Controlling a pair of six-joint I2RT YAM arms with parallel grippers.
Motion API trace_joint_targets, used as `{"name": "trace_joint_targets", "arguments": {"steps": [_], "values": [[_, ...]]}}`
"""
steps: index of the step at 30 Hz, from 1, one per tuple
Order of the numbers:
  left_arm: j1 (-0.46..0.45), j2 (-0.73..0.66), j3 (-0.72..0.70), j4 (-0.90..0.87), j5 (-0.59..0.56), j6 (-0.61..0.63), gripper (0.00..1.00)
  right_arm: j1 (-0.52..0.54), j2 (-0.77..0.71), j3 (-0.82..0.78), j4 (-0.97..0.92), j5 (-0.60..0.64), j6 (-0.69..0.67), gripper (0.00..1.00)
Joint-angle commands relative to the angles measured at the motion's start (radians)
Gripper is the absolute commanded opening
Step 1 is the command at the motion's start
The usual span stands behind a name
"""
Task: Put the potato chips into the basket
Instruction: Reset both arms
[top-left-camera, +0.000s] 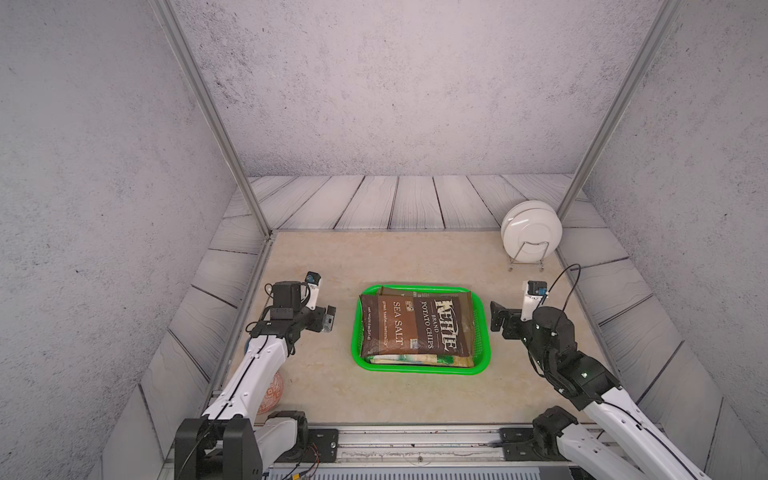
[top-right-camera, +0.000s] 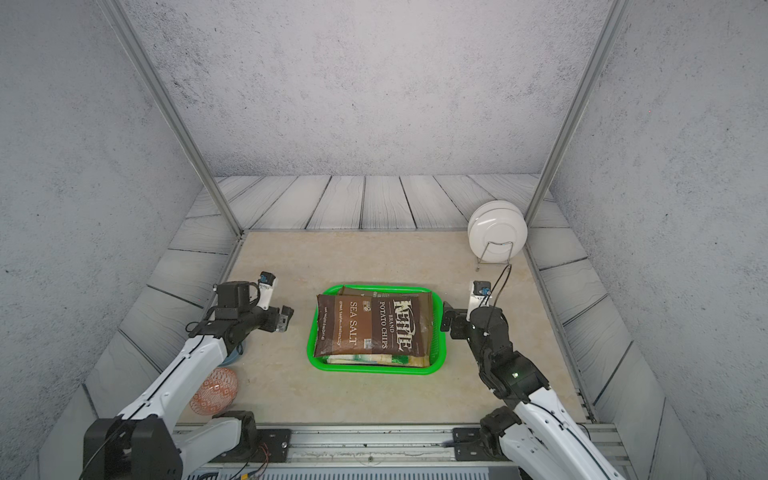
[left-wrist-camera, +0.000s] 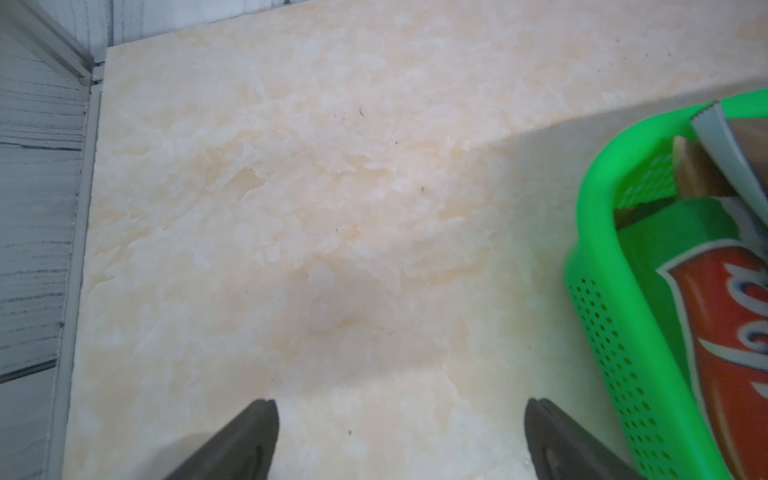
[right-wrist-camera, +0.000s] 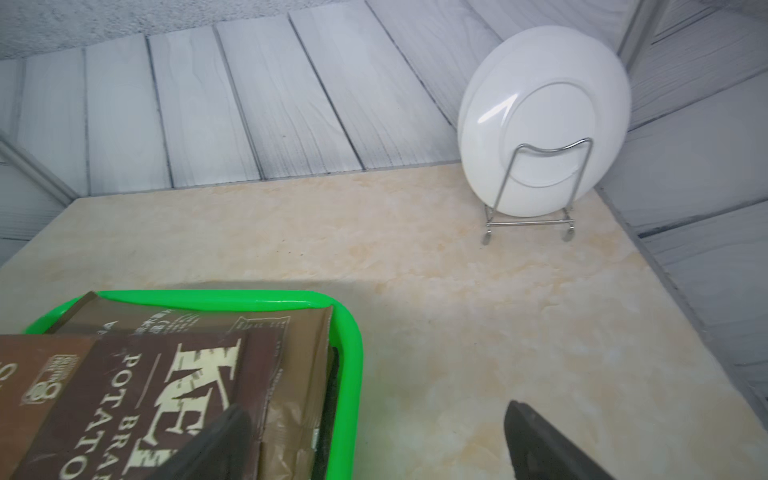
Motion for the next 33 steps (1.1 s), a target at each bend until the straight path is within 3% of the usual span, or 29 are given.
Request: {"name": "trace_joint_targets", "arguments": {"steps": [1, 5, 10, 15, 20, 25, 29, 33], "values": [[0.006, -0.006, -0.054, 0.217, 0.075, -0.040, 0.98, -0.003, -0.082, -0.050, -0.009, 0.134, -0.027, 0.99], [0.004, -0.050, -0.146, 0.407, 0.033, -0.051, 0.99, -0.003, -0.178, -0.104, 0.015, 0.093, -0.071, 0.99], [0.004, -0.049, -0.178, 0.470, 0.043, -0.049, 0.98, -0.004, -0.203, -0.105, 0.008, 0.061, -0.094, 0.99], [0.004, 0.023, -0.234, 0.637, -0.034, -0.060, 0.99, -0.003, -0.164, -0.099, 0.039, 0.020, -0.092, 0.99], [0.004, 0.102, -0.316, 0.875, -0.041, -0.078, 0.98, -0.003, -0.157, -0.092, 0.056, -0.017, -0.090, 0.99], [0.005, 0.175, -0.290, 0.920, -0.099, -0.089, 0.98, -0.004, -0.187, -0.105, 0.064, -0.039, -0.117, 0.99], [0.011, 0.299, -0.329, 1.123, -0.135, -0.106, 0.98, -0.003, -0.236, -0.128, 0.088, -0.101, -0.162, 0.99], [0.010, 0.410, -0.309, 1.206, -0.183, -0.128, 0.98, -0.003, -0.275, -0.139, 0.098, -0.071, -0.145, 0.99]]}}
